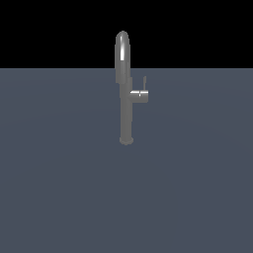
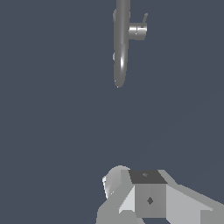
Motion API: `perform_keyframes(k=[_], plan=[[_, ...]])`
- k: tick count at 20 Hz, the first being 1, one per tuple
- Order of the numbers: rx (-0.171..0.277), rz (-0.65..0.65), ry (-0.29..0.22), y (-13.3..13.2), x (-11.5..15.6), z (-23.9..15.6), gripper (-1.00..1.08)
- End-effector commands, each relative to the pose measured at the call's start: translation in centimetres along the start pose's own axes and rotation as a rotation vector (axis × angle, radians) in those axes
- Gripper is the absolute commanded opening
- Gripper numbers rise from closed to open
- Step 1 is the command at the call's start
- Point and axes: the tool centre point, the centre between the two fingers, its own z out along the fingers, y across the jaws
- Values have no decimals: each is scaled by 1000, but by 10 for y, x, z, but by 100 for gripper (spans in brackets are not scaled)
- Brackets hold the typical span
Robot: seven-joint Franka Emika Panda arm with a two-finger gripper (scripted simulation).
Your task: Turn on the faucet by rotating a designated handle.
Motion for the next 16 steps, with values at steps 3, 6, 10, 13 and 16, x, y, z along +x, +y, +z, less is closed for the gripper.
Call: perform_keyframes(k=[3,6,10,13,16], plan=[[44,44,-41,-3,16,0,-100],[83,83,-77,-4,30,0,-100],[143,143,-133,-6,53,1,-100],[189,189,-176,-6,70,2,-100],[237,236,-220,-6,87,5,-100]])
